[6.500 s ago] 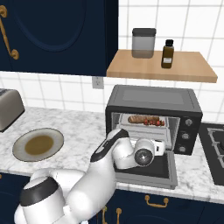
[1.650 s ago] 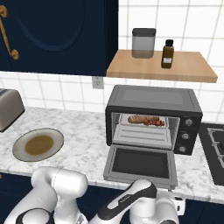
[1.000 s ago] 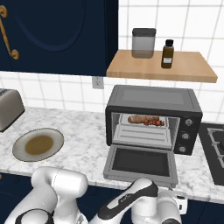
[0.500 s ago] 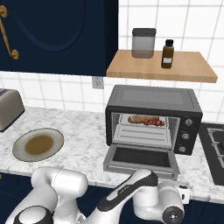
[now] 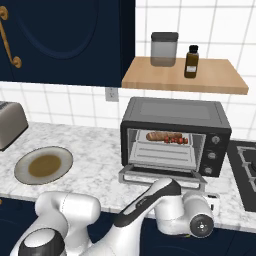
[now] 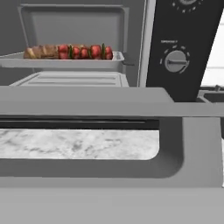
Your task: Pick up the kebab skewer and baguette bread, and place them inside the toaster oven. Close the toaster oven door and start by setting the timer.
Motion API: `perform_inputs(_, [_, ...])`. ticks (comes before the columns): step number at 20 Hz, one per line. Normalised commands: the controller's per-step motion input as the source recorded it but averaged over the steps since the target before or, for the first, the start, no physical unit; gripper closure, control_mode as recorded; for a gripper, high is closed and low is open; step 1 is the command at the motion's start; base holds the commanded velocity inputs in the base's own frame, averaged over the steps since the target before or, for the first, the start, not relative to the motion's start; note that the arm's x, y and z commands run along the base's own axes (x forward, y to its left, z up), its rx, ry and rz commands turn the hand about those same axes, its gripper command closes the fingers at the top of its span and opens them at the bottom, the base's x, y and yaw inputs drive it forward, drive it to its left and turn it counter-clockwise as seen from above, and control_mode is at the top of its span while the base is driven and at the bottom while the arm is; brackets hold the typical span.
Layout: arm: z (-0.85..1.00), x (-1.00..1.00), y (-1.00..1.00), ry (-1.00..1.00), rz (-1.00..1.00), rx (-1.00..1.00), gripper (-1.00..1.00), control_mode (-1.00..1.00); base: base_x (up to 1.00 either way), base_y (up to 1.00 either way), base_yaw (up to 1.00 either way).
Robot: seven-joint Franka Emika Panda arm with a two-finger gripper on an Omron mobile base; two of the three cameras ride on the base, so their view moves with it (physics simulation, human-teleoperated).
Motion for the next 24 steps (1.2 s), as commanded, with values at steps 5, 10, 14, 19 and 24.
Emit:
perform_inputs(5, [0.55,0.58,0.04,0.00,0.00,0.00,-1.00,-1.00,0.00,0.00,0.00])
perform_inputs(10, [0.75,0.50,0.06,-0.04,0.00,0.02,-1.00,-1.00,0.00,0.00,0.00])
perform_inputs(14, [0.84,0.42,0.05,-0.13,0.00,0.04,-1.00,-1.00,0.00,0.00,0.00])
perform_inputs(19, [0.87,0.30,0.01,-0.16,0.00,0.04,-1.00,-1.00,0.00,0.00,0.00])
perform_inputs(24, [0.98,0.08,0.00,-0.16,0.00,0.03,-1.00,-1.00,0.00,0.00,0.00])
